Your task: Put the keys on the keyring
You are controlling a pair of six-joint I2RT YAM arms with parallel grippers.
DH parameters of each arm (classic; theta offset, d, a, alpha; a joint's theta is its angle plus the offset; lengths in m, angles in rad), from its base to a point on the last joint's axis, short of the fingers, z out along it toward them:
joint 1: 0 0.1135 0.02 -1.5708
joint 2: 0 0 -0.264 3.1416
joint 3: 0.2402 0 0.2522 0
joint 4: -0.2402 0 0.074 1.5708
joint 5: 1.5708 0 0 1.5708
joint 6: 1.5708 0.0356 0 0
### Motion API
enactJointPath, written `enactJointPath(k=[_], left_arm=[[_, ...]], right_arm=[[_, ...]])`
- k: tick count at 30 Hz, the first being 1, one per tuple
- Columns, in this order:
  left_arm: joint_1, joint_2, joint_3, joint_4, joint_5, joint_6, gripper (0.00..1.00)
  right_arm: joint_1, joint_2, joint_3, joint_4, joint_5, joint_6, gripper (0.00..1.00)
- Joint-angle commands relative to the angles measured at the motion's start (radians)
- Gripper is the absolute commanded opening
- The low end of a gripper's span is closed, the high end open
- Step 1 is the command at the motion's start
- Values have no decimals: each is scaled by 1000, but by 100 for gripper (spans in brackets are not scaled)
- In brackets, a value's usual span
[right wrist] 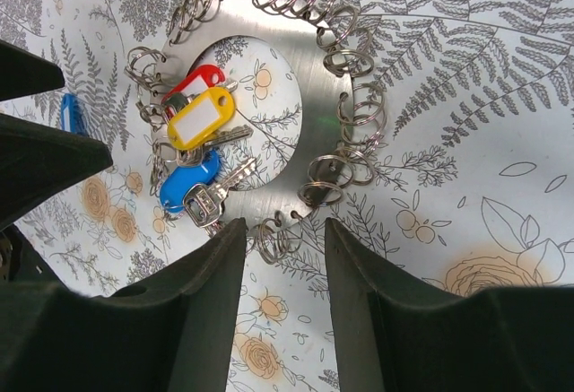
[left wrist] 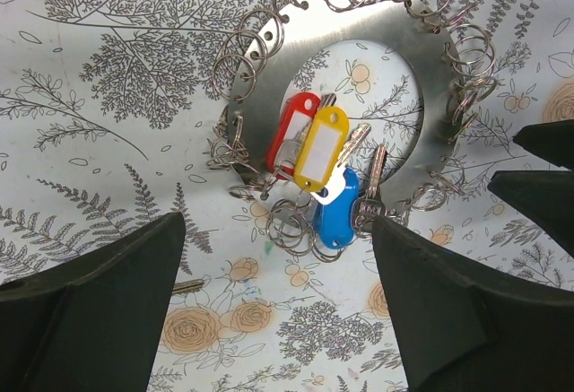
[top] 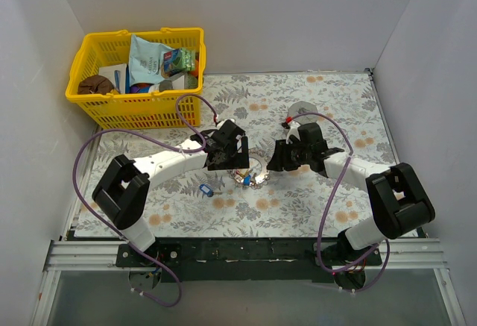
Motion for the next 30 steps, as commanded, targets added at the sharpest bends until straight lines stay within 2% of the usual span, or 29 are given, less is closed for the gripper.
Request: enactJointPath(k=[1, 14, 30], left_arm=[[7, -6, 12, 10, 13, 10, 86], [7, 33, 23, 13, 36, 16, 85], [7, 17, 12, 22, 44, 36, 85]], right_arm=[[19, -11, 31, -21, 17, -32, 49], [31, -37, 38, -56, 61, -61, 48], [45, 28, 88, -50, 45, -52, 45]])
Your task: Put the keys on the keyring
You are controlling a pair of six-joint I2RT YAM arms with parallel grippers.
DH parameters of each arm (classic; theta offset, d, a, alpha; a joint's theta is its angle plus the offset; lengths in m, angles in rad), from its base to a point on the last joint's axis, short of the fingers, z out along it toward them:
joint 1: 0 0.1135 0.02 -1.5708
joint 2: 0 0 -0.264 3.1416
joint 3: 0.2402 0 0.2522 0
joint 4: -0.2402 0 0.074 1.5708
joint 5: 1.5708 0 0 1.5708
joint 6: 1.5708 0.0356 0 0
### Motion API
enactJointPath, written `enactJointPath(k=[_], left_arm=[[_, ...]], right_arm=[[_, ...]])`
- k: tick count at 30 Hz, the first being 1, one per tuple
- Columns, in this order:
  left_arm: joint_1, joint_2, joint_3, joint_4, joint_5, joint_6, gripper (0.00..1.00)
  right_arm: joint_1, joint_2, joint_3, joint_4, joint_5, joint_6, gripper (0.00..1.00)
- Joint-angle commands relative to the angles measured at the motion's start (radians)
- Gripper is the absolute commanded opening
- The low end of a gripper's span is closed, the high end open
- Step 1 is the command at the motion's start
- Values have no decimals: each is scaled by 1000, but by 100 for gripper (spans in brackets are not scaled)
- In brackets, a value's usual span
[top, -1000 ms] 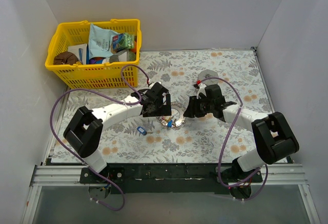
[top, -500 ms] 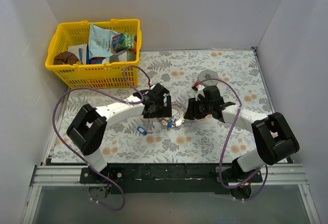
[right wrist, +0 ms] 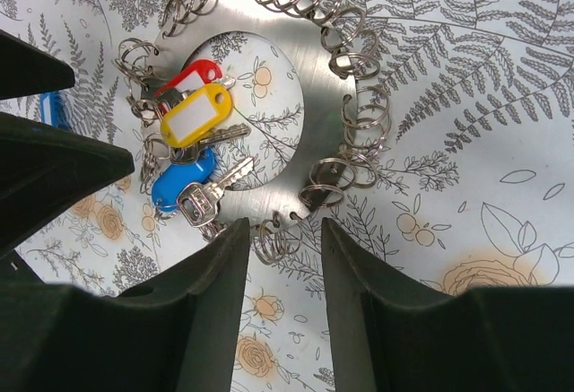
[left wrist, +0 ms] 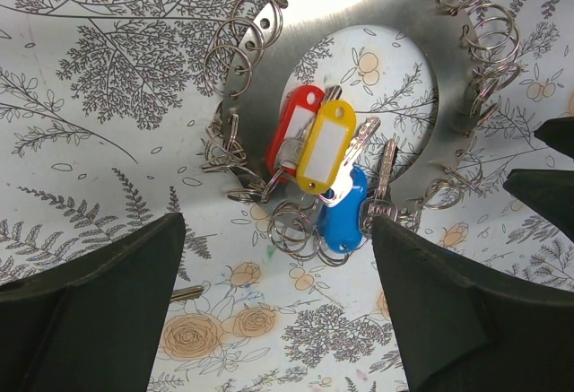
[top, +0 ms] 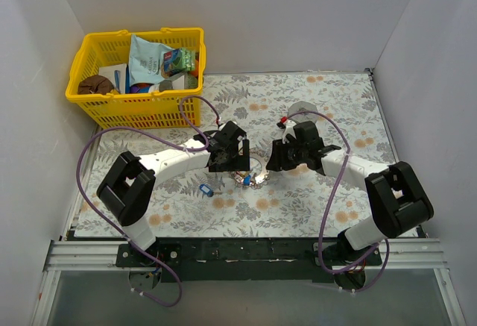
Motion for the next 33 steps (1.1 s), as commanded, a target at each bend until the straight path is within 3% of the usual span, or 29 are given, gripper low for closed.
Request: enactJointPath(k=[1, 7, 18, 33], left_arm=[[4, -25, 14, 14, 23, 23, 85], [4, -32, 27, 21, 32, 34, 85], [24, -48, -16, 41, 46, -18, 86], [41, -72, -63, 59, 71, -15, 86]], right_arm=[[13, 24, 55, 16, -13, 2, 45], [59, -17, 88, -39, -4, -5, 44], [268, -22, 131, -202, 248, -50, 44], [340, 104, 144, -193, 331, -47, 41]])
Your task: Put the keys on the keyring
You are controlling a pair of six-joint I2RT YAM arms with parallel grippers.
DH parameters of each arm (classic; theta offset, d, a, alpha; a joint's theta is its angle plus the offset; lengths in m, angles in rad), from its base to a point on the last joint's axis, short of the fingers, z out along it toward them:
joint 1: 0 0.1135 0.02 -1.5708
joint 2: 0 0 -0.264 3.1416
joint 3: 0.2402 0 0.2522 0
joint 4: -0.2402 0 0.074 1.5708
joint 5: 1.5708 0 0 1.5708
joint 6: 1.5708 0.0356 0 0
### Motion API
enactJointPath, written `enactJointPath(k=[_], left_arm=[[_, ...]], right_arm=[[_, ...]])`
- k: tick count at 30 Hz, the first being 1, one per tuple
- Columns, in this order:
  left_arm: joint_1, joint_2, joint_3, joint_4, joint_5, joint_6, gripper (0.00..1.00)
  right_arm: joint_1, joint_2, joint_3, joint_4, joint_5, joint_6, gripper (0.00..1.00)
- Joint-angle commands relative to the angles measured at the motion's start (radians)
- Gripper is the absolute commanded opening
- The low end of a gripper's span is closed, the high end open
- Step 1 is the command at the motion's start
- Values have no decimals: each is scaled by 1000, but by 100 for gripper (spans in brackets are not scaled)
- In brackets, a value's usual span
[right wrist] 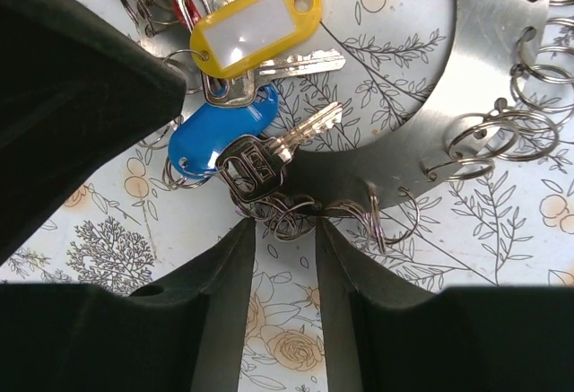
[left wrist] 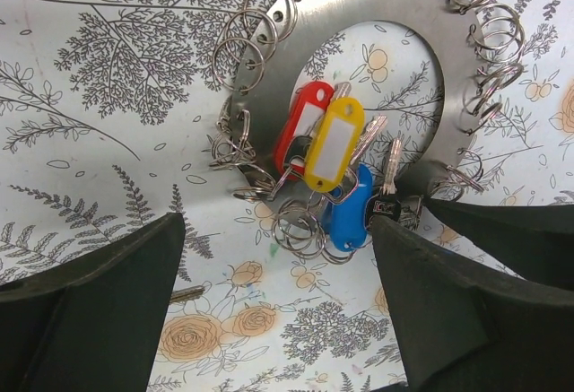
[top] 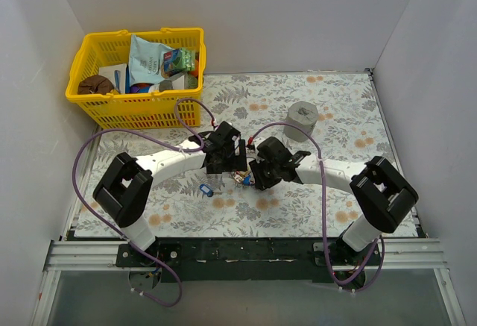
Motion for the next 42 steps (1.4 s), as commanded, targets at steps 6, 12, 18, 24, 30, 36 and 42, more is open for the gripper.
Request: enactJointPath(k=[6, 12, 18, 24, 30, 36, 42], left_arm=[[5, -42, -11, 17, 26, 10, 86], [5, -37, -17, 22, 24, 10, 86], [5, -36, -24, 28, 24, 10, 86], [5, -39, -30, 23, 17, 13, 86], [5, -39, -30, 22, 12, 13, 86], [5, -44, -32, 20, 9, 19, 86], [5, -50, -34, 26, -2, 21, 86]], right_arm=[[12, 34, 55, -7, 22, -12, 21], [12, 2, 64, -32, 68, -22, 17], [10, 0, 78, -38, 83, -30, 17], [10, -9, 87, -46, 104, -31, 17], [10, -18, 98, -72, 161, -35, 23], [7, -71, 90, -63, 180, -30, 27], [-10, -166, 37, 3, 106, -5, 32]])
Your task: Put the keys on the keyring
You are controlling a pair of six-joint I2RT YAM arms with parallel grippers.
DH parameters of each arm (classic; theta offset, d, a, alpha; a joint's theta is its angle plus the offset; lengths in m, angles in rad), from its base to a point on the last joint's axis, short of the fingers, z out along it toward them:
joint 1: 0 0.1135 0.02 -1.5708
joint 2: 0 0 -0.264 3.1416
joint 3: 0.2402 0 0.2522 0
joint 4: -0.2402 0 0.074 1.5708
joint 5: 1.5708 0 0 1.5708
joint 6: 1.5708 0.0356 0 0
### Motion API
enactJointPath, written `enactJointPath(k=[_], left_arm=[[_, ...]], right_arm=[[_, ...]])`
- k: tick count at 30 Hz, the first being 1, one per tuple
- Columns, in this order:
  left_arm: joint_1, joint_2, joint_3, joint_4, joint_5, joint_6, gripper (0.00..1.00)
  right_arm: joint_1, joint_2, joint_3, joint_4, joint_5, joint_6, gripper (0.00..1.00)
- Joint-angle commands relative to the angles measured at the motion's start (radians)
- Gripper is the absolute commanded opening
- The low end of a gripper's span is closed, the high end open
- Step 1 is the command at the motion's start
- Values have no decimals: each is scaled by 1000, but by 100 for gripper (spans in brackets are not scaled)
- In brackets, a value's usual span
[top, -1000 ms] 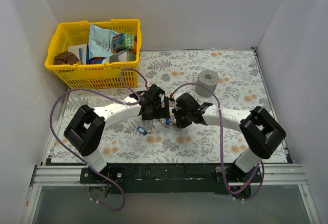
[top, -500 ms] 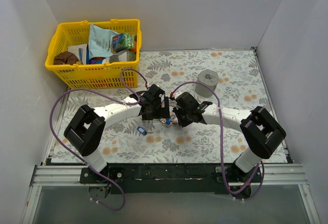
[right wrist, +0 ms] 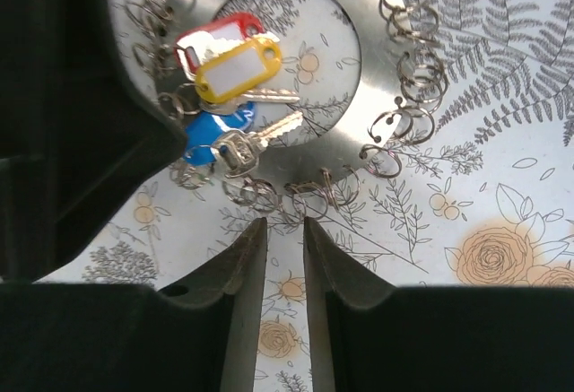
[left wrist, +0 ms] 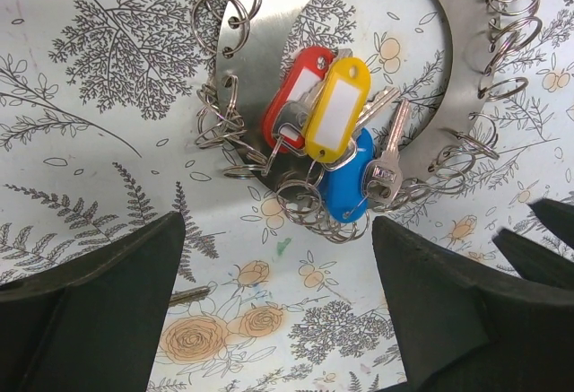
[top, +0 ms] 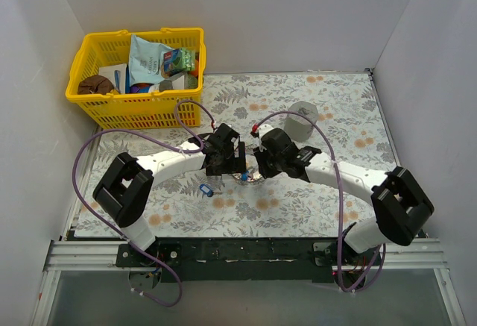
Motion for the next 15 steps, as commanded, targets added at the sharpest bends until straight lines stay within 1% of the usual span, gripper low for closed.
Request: enactJointPath(k=[1, 2, 3, 4, 5, 7, 8, 11, 14, 15], left_arm=[[2, -51, -3, 6, -17, 12, 86], [2, -50, -3, 8, -16, 12, 86], [2, -53, -3, 9, -16, 12, 86], [2, -56, -3, 17, -14, 12, 86], [2, -57, -6, 21, -4, 15, 86], [2, -71, -14, 43, 9, 16, 86], [2, -77, -17, 50, 25, 19, 86], [6, -109, -36, 90, 45, 21, 86], [31, -148, -78, 158, 123, 13, 86], [43, -157, -94, 176, 174, 1, 86]], right_arm=[[-18, -91, -30, 75, -72, 17, 33], [-38, -100, -56, 84, -92, 32, 36], [-52, -120, -73, 96, -112, 40, 36], [-69, -131, -93, 134, -192, 46, 37], [-102, -143, -143, 159, -227, 63, 39], [-125, -189, -191, 226, -288, 80, 42], [-144, -203, -211, 240, -300, 98, 46], [-179, -252, -286, 325, -359, 135, 49], [-211, -290, -387, 447, -425, 184, 50], [-221, -305, -407, 475, -443, 198, 50]])
